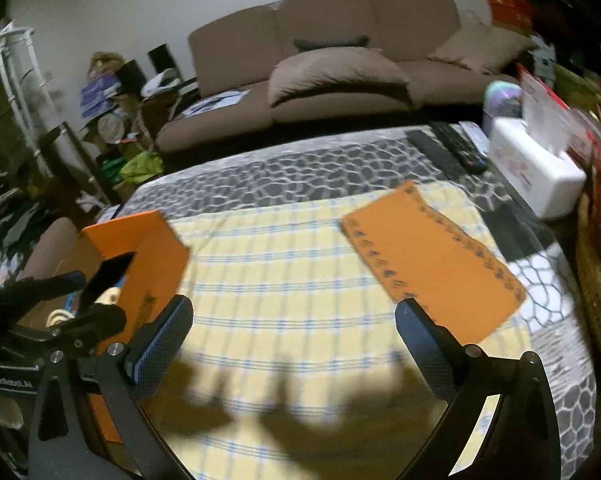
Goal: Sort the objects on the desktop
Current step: 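Withdraw both grippers from the box toward the orange patterned cloth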
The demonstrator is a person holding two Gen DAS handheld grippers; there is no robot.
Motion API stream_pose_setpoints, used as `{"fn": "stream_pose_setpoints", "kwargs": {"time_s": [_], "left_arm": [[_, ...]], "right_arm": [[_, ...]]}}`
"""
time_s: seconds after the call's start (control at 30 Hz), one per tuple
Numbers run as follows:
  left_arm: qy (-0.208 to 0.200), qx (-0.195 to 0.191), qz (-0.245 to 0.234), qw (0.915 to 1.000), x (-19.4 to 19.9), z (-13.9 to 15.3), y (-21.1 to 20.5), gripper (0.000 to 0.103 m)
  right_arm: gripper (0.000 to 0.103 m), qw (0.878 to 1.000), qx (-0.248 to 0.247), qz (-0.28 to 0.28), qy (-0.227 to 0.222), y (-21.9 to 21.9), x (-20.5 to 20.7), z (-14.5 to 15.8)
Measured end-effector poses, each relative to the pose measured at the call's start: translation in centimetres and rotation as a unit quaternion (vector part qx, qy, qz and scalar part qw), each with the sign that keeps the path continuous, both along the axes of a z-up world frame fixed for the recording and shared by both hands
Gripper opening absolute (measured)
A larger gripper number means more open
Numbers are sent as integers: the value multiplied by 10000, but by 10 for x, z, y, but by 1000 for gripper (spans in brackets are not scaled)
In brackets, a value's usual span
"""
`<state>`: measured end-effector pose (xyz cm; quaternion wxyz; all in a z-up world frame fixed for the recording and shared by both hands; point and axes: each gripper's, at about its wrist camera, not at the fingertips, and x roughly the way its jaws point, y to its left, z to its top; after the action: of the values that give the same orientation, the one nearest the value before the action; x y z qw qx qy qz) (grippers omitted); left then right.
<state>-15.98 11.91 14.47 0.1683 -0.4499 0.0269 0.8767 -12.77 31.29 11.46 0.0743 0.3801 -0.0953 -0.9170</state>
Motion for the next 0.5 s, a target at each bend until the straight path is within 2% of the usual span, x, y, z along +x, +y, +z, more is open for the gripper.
{"fn": "stream_pose_setpoints", "kwargs": {"time_s": [0.3, 0.5], "left_arm": [[-116, -76, -161, 9998, -25, -28, 52, 103], [-139, -163, -260, 9994, -49, -46, 82, 103]], "right_arm": [[102, 9969, -206, -723, -226, 72, 2, -26], [93, 9931, -270, -1090, -349, 107, 0, -43]]}}
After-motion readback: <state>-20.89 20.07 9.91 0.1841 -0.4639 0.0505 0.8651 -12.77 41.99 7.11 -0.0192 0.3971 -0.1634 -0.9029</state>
